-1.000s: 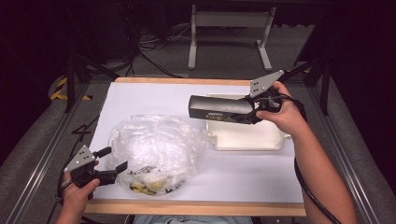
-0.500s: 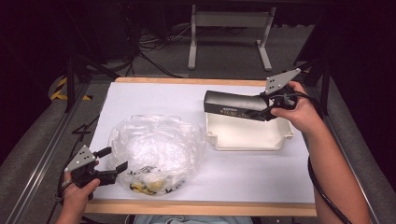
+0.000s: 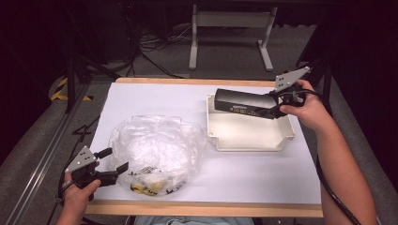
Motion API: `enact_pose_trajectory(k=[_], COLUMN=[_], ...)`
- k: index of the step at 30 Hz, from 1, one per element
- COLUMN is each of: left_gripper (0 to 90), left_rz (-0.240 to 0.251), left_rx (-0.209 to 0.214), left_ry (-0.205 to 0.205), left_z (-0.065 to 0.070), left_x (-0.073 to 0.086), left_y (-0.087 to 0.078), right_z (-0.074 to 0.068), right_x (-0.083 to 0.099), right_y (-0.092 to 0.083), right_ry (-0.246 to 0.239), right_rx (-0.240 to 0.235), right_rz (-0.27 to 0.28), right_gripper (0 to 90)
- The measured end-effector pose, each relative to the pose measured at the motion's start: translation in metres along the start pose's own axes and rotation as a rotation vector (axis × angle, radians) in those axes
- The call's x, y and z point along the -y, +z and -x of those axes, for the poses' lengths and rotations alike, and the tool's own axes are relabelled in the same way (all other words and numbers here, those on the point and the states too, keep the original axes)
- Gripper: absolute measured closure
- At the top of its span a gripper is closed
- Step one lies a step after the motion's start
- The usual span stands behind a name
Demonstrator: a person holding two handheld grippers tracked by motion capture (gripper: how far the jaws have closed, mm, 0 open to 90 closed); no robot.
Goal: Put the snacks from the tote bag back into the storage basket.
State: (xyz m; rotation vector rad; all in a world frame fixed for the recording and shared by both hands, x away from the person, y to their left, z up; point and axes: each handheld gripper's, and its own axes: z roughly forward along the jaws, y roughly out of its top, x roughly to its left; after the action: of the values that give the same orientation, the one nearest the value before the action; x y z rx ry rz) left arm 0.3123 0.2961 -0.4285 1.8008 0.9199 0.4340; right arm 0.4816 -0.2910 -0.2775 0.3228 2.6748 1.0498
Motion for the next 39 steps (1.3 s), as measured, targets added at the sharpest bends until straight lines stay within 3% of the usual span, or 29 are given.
enact_pose_trajectory(k=[14, 29, 39], left_gripper=[13.7, 13.7, 13.7], left_rz=[-0.004, -0.005, -0.007], left_rx=[0.001, -0.003, -0.003], left_ry=[-0.001, -0.001, 0.001], left_z=[0.000, 0.000, -0.001], left_x=[0.000, 0.001, 0.001], left_y=[0.001, 0.000, 0.001], right_z=[0.013, 0.017, 0.016], right_x=[0.026, 0.048, 0.057], right_y=[0.005, 0.039, 0.053], right_ry=[0.037, 0.051, 0.052], right_rx=[-0.007, -0.049, -0.067], right_rz=[-0.047, -0.107, -0.159], right_gripper=[42.3, 42.3, 42.2])
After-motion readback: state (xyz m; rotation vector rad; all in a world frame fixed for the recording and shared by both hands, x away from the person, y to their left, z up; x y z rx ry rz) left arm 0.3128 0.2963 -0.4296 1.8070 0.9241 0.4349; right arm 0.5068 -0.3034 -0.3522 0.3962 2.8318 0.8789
